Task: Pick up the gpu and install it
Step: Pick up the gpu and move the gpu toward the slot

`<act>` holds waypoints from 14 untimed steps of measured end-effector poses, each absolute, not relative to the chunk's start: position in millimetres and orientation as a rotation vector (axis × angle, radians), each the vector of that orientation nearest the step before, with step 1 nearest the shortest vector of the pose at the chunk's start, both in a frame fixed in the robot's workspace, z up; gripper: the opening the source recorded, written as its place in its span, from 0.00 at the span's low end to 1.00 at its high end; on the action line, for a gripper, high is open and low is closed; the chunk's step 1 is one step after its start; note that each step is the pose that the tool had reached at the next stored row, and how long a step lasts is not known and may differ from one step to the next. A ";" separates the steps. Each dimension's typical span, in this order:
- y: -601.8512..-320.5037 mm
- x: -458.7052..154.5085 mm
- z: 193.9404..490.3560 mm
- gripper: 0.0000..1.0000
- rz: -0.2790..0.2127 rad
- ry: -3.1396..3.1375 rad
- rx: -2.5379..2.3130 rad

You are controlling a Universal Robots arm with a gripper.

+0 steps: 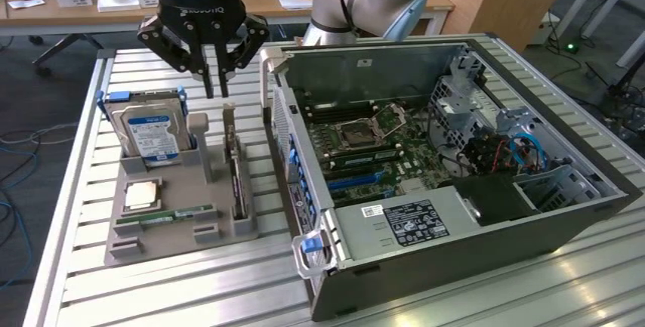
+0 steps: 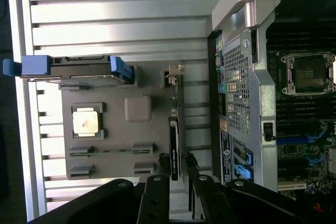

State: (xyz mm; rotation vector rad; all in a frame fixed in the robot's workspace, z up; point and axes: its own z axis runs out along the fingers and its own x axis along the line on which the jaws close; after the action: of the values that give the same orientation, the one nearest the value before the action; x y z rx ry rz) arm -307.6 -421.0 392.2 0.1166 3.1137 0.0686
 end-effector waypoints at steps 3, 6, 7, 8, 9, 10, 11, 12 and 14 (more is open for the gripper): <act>-421.0 -307.6 392.2 0.35 0.069 3.114 0.117; -421.0 -307.7 392.2 0.41 0.069 3.114 0.117; -421.0 -307.7 392.2 0.47 0.069 3.114 0.117; -421.0 -307.7 392.2 0.47 0.069 3.114 0.117; -421.0 -307.7 392.2 0.47 0.069 3.114 0.117; -421.0 -307.6 392.1 0.47 0.069 3.114 0.117; -421.0 -307.7 391.6 0.47 0.069 3.114 0.117; -421.0 -307.7 390.6 0.47 0.069 3.114 0.117; -421.0 -307.7 387.8 0.47 0.069 3.114 0.117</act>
State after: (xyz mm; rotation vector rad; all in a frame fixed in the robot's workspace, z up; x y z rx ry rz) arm -307.7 -421.0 387.8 0.1165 3.1137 0.0686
